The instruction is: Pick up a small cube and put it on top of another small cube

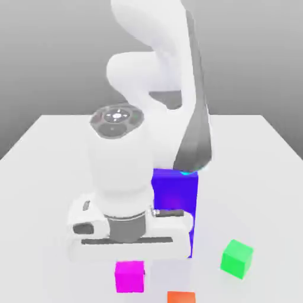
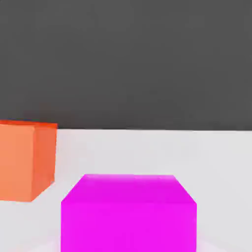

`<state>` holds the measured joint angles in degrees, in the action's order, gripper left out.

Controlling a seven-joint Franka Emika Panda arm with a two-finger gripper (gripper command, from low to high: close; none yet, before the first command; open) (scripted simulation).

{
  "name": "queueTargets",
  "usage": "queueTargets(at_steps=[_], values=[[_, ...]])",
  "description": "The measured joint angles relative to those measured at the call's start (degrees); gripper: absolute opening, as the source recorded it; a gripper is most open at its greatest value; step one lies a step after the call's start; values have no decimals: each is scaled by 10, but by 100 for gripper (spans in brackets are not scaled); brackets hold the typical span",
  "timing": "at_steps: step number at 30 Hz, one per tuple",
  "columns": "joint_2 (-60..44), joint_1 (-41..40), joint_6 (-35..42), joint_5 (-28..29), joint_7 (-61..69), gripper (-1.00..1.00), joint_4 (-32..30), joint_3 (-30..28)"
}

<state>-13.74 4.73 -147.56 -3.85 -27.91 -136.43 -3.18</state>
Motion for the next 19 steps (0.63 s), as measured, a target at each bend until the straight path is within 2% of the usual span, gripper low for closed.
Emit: queueTargets(at_steps=[10,12,15,16,19], values=[[90,81,-25,44,276,-100,-97,115],[77,97,-55,58,317,-100,-109,128],[24,105,-110,85,313,-100,-111,119],[9,107,-124,92,309,100,-110,115],[9,108,-124,92,309,100,-110,115]])
